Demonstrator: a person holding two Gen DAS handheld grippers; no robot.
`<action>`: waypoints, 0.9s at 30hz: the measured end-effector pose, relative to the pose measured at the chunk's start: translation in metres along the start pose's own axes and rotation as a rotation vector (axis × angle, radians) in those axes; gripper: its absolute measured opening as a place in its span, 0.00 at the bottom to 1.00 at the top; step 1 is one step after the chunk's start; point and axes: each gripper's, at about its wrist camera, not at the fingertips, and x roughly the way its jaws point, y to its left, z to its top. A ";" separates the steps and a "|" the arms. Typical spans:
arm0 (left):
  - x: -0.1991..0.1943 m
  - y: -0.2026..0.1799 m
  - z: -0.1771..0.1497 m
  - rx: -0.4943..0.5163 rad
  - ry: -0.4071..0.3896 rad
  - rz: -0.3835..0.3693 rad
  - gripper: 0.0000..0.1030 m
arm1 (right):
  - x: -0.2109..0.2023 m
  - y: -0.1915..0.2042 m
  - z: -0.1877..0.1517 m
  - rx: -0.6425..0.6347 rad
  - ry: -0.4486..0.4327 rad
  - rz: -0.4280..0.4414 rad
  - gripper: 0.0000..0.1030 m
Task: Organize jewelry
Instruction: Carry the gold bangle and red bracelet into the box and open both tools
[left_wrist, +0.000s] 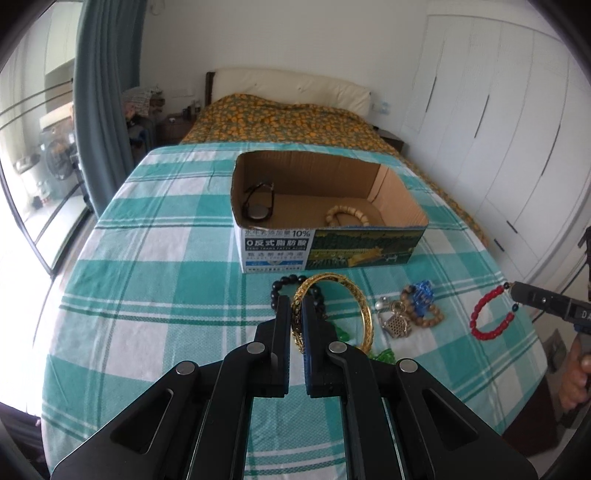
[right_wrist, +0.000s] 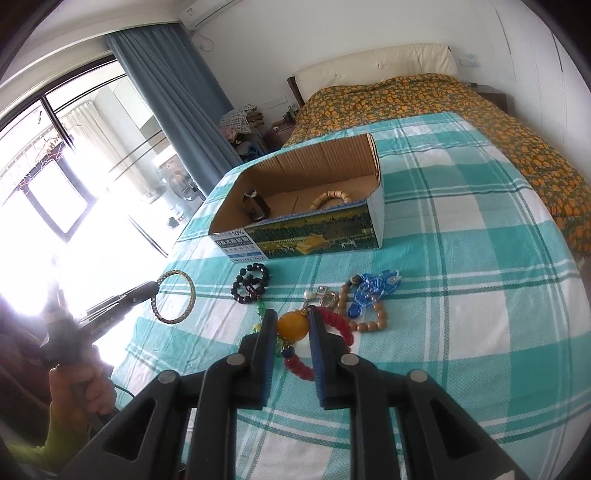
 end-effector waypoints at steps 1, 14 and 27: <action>0.001 0.002 0.006 -0.009 -0.009 -0.001 0.03 | -0.001 0.001 0.009 -0.008 -0.010 0.004 0.17; 0.060 0.018 0.098 -0.061 -0.049 0.027 0.03 | 0.051 0.001 0.132 -0.092 -0.099 -0.014 0.17; 0.160 0.017 0.098 -0.021 0.081 0.101 0.45 | 0.157 -0.042 0.153 -0.098 0.063 -0.145 0.26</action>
